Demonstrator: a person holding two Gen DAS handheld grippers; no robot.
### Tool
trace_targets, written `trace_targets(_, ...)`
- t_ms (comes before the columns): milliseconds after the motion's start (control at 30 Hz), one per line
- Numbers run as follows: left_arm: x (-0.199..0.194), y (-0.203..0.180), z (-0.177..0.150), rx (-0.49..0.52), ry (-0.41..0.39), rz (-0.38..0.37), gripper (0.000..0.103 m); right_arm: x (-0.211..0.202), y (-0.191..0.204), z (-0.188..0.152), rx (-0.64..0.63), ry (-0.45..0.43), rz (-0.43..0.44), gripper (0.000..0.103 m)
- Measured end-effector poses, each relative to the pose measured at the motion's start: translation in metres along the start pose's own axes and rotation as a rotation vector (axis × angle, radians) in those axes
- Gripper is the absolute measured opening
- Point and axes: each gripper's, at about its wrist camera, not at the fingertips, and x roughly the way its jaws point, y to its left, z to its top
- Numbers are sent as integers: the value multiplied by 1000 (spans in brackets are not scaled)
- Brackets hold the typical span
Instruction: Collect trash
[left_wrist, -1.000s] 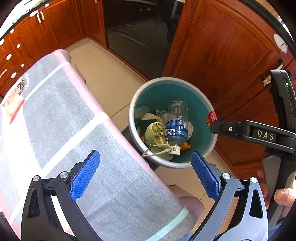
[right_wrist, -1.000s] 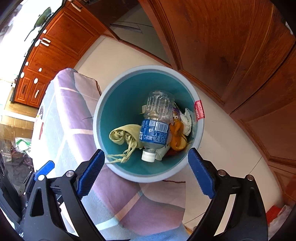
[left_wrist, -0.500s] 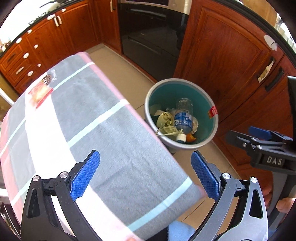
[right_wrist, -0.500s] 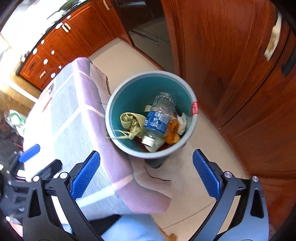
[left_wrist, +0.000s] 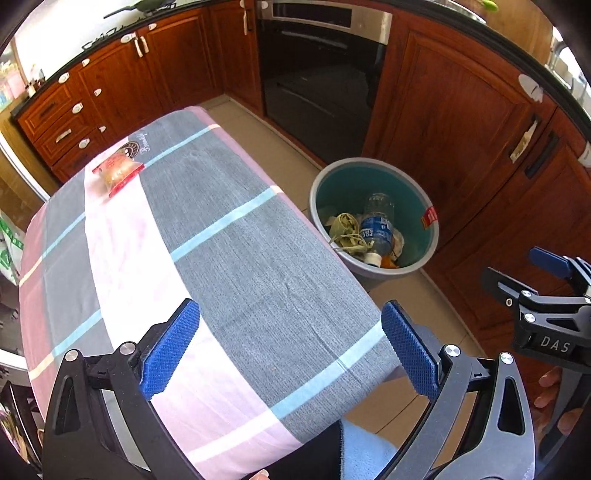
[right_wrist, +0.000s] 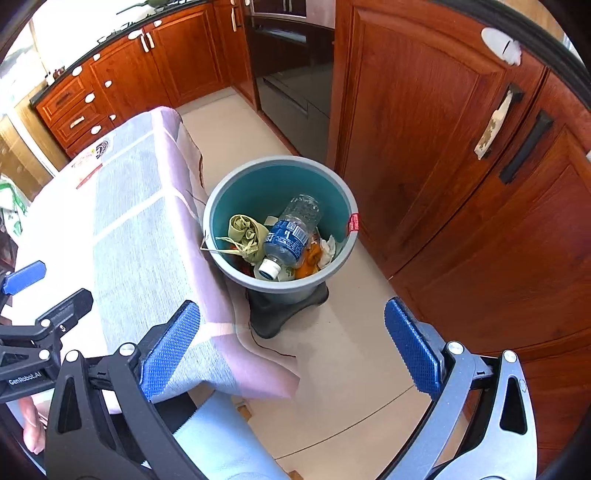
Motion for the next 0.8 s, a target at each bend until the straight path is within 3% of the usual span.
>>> trace_targets(800, -24, -13, -36, 30, -29, 56, 99, -9, 10, -30, -45, 6, 12, 96)
